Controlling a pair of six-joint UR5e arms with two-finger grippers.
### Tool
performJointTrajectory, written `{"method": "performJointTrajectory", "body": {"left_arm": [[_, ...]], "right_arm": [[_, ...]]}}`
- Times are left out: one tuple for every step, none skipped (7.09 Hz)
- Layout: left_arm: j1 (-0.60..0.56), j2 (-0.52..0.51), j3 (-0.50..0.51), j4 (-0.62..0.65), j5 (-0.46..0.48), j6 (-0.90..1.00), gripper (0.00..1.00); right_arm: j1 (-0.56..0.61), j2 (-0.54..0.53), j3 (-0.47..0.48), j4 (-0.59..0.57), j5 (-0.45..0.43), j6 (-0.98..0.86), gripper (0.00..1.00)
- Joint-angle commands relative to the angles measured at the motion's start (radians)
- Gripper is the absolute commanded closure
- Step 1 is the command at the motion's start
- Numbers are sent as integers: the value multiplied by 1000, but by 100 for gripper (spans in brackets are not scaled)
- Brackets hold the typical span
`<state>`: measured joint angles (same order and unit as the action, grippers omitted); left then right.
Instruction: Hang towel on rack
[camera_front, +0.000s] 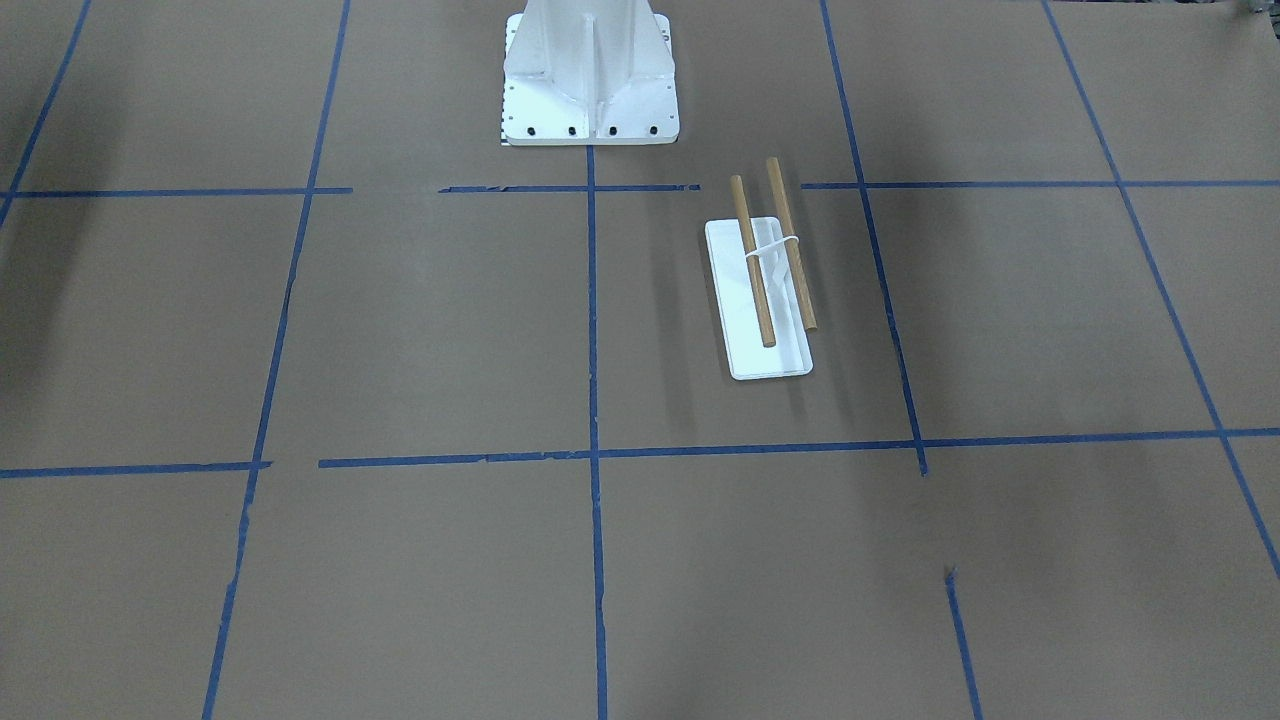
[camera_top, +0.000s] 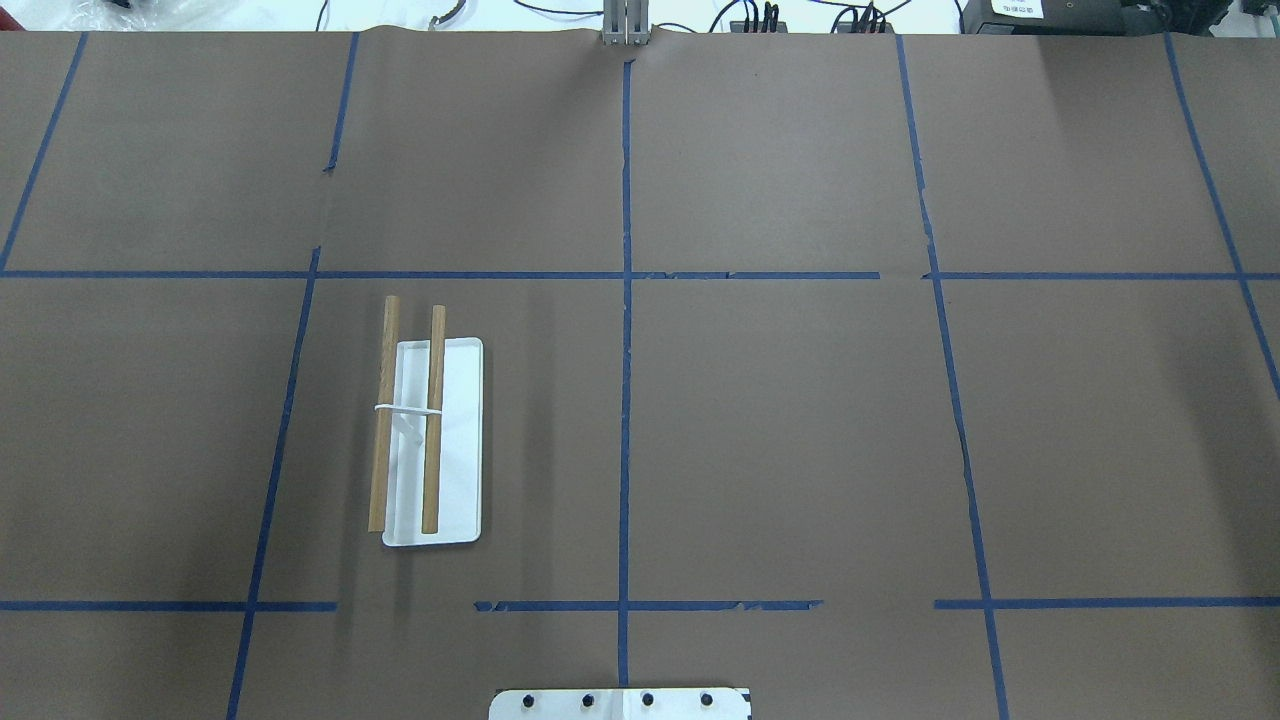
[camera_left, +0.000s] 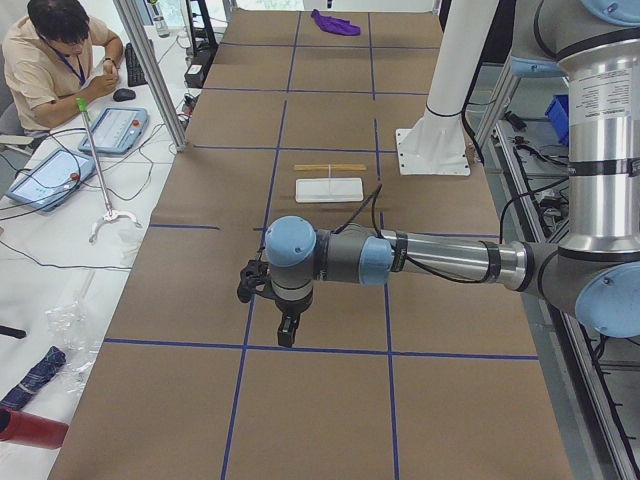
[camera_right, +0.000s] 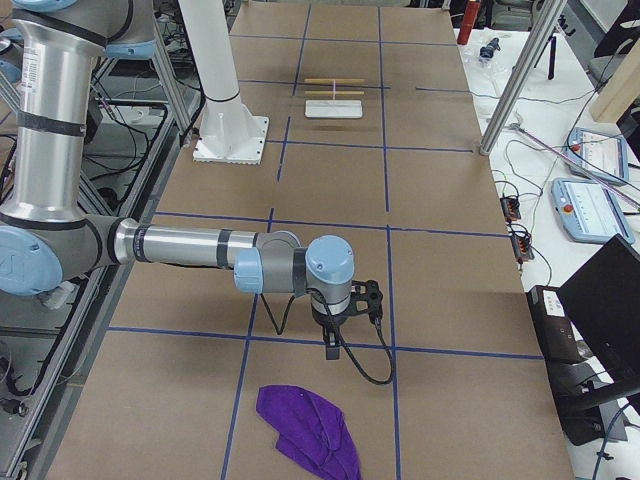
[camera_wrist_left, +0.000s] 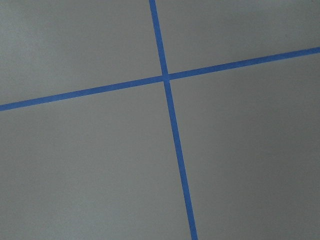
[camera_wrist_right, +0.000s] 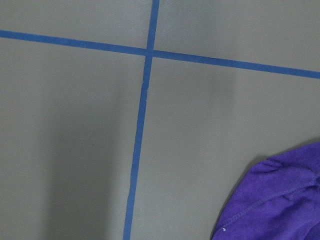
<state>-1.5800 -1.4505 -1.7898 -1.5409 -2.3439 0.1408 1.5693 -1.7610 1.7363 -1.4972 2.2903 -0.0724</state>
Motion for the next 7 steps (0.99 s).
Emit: {"method": "performJointTrajectory", "body": {"left_arm": [[0,-1,-14,-1,0,5,0],[0,2,-17,-1,0,3,0],[2,1,-10,-8,9,5,0],[5,-8,-22,-18,9,5,0],[6,-16,-26,-19,8,6,0],[5,-16,-39,-21,6,8,0],[5,-13,-39,-37,3,8,0]], "right_arm": [[0,0,0,2,-2,-1,0],[0,0,0,2,-2,-6,0],[0,0,-1,18,3,-9,0],[0,-5,-3,61,2,-10,0],[0,-8,0,110,3,-7,0],[-18,-14,-6,208,9,-9,0],[-67,-15,-17,306,11,-1,0]]}}
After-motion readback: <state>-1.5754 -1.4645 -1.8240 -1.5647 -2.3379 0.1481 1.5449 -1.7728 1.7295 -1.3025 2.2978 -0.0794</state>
